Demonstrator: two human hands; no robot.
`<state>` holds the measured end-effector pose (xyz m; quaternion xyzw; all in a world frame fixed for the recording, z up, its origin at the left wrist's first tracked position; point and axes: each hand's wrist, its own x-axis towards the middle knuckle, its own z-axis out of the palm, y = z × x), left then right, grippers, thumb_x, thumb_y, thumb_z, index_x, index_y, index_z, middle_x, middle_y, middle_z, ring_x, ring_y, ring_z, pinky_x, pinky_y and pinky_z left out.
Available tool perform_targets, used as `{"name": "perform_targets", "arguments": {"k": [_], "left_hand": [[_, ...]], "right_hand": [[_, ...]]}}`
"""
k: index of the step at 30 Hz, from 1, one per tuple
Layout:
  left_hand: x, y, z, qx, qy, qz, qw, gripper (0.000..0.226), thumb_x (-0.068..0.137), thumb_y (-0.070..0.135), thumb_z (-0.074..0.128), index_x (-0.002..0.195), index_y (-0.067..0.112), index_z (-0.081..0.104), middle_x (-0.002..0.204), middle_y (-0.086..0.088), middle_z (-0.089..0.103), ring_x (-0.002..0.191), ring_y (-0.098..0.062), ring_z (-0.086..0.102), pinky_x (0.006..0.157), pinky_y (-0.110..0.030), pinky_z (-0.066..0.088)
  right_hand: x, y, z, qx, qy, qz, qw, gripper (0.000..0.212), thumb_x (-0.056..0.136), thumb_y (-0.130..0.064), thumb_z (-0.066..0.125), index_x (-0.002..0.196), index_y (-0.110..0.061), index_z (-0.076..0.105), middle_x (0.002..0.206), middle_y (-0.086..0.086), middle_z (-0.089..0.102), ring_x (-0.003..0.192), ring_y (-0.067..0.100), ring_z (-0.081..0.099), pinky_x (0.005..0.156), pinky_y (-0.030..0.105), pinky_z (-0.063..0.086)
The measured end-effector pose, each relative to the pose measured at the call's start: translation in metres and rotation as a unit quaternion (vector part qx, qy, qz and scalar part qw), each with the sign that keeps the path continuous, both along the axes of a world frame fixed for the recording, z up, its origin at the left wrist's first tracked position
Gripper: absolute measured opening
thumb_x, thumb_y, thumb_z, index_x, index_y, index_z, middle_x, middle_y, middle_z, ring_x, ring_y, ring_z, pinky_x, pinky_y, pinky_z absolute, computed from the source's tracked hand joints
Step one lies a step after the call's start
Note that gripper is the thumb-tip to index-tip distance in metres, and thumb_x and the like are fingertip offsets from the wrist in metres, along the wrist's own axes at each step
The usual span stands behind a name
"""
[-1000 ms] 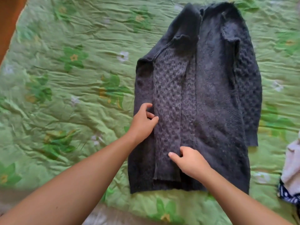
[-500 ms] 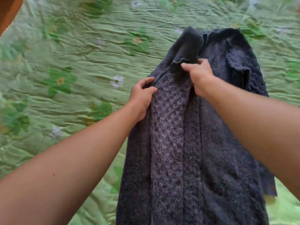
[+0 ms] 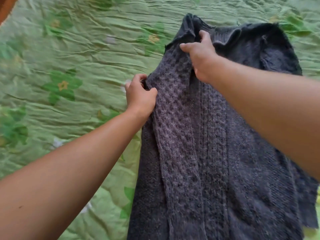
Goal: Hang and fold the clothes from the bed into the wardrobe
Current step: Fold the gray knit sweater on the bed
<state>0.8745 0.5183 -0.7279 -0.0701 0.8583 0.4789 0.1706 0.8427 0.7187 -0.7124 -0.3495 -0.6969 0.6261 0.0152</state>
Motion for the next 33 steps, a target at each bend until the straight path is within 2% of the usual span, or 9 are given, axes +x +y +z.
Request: {"name": "perform_targets", "arguments": {"k": [4,7,9,12,16,20,25,29,33], "left_hand": [[0.034,0.002,0.010,-0.172,0.183,-0.137,0.958,0.053,0.086,0.023,0.066,0.138,0.022,0.054,0.130,-0.010,0.038,0.121,-0.028,0.044,0.110,-0.038,0.036],[0.087,0.006,0.009,-0.172,0.296,-0.325,0.882,0.055,0.091,0.028,0.064,0.143,0.019,0.053,0.149,-0.015,0.041,0.143,-0.033,0.034,0.115,-0.052,0.028],[0.124,0.006,-0.001,-0.214,0.270,-0.437,0.831,0.065,0.098,0.040,0.053,0.155,0.018,0.034,0.163,-0.014,0.024,0.153,-0.031,0.012,0.122,-0.054,0.014],[0.162,-0.002,-0.019,-0.340,0.261,-0.508,0.747,0.072,0.101,0.055,0.031,0.161,0.022,0.008,0.168,-0.011,-0.003,0.154,-0.029,-0.010,0.122,-0.056,0.002],[0.189,0.005,-0.008,-0.334,0.246,-0.485,0.770,0.068,0.102,0.046,0.038,0.160,0.021,0.012,0.167,-0.015,0.004,0.154,-0.032,-0.004,0.122,-0.058,0.008],[0.249,0.019,0.013,-0.230,0.277,-0.539,0.761,0.062,0.100,0.035,0.051,0.155,0.015,0.031,0.161,-0.017,0.026,0.152,-0.033,0.018,0.121,-0.054,0.022],[0.323,0.041,0.031,-0.083,0.146,-0.544,0.822,0.052,0.101,0.026,0.050,0.152,0.017,0.039,0.152,0.000,0.038,0.141,-0.017,0.035,0.114,-0.037,0.037],[0.357,0.059,0.035,-0.010,0.028,-0.471,0.881,0.043,0.102,0.021,0.051,0.145,0.019,0.048,0.135,0.006,0.050,0.121,-0.008,0.051,0.107,-0.033,0.043],[0.366,0.073,0.049,0.072,-0.110,-0.311,0.941,0.032,0.101,0.018,0.053,0.133,0.020,0.059,0.124,0.002,0.064,0.112,-0.009,0.061,0.104,-0.034,0.048]], "right_hand": [[0.100,-0.008,0.001,0.251,0.022,0.124,0.960,0.060,0.097,-0.029,0.060,0.152,-0.020,0.039,0.147,0.005,0.049,0.133,0.020,0.048,0.109,0.032,0.040],[0.218,-0.023,-0.008,0.450,-0.074,0.268,0.849,0.062,0.099,-0.036,0.057,0.154,-0.014,0.039,0.161,0.015,0.032,0.151,0.032,0.024,0.123,0.050,0.020],[0.290,-0.040,-0.011,0.498,-0.136,0.330,0.790,0.068,0.100,-0.048,0.047,0.159,-0.020,0.027,0.168,0.012,0.015,0.155,0.032,0.007,0.122,0.059,0.012],[0.369,-0.051,-0.011,0.450,-0.179,0.378,0.789,0.072,0.101,-0.055,0.038,0.162,-0.023,0.016,0.170,0.009,-0.001,0.156,0.027,-0.006,0.124,0.056,0.010],[0.419,-0.032,0.001,0.432,-0.113,0.170,0.878,0.048,0.096,-0.036,0.061,0.138,-0.011,0.061,0.150,0.017,0.046,0.140,0.035,0.042,0.113,0.054,0.037],[0.462,0.022,0.007,0.363,-0.296,-0.102,0.878,0.058,0.094,-0.033,0.064,0.146,-0.015,0.046,0.147,0.021,0.041,0.131,0.043,0.041,0.104,0.057,0.037],[0.497,0.055,0.000,0.126,-0.328,-0.167,0.921,0.069,0.089,-0.032,0.075,0.145,-0.007,0.044,0.123,0.018,0.063,0.120,0.039,0.057,0.100,0.046,0.044],[0.488,0.062,0.000,0.013,-0.269,-0.159,0.950,0.027,0.087,-0.022,0.077,0.106,-0.005,0.069,0.095,0.008,0.071,0.088,0.026,0.064,0.073,0.034,0.046],[0.485,0.051,0.030,0.163,-0.142,-0.232,0.948,0.006,0.085,-0.015,0.064,0.087,-0.012,0.059,0.083,0.005,0.061,0.080,0.026,0.056,0.065,0.034,0.038]]}}
